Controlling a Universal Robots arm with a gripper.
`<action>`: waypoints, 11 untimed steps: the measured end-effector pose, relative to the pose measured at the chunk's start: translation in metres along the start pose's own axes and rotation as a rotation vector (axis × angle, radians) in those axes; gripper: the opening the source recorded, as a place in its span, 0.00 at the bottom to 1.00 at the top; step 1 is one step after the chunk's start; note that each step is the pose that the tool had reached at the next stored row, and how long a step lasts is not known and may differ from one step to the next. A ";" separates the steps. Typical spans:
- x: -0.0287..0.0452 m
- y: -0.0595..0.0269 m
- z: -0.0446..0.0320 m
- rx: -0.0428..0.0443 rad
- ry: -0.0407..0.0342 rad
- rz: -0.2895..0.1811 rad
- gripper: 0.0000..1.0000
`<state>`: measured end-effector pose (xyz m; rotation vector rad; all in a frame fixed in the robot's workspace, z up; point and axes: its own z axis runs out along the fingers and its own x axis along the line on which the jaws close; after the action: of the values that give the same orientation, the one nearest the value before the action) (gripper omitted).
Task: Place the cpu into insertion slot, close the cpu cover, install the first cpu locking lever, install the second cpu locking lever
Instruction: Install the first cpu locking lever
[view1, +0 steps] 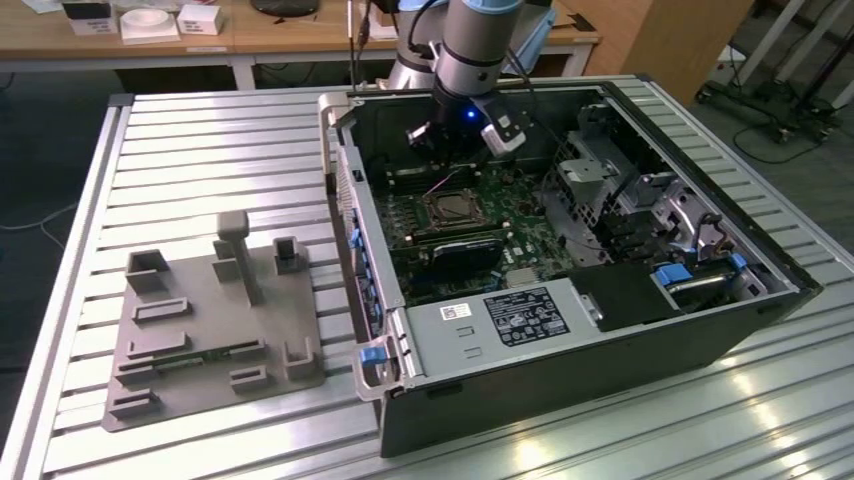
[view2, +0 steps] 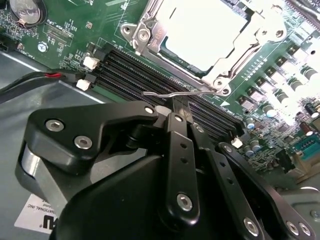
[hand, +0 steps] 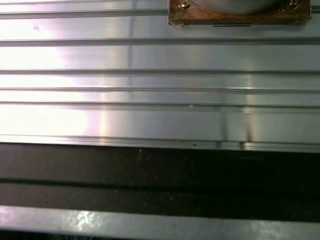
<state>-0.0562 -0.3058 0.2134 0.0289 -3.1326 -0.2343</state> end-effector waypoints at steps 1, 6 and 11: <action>0.0001 -0.0004 0.0000 0.0021 0.0001 0.000 0.10; 0.0003 -0.0018 0.0003 0.0166 0.0009 -0.003 0.10; 0.0006 -0.0031 0.0007 0.0330 0.0015 -0.005 0.10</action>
<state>-0.0567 -0.3088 0.2122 0.0371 -3.1352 -0.1825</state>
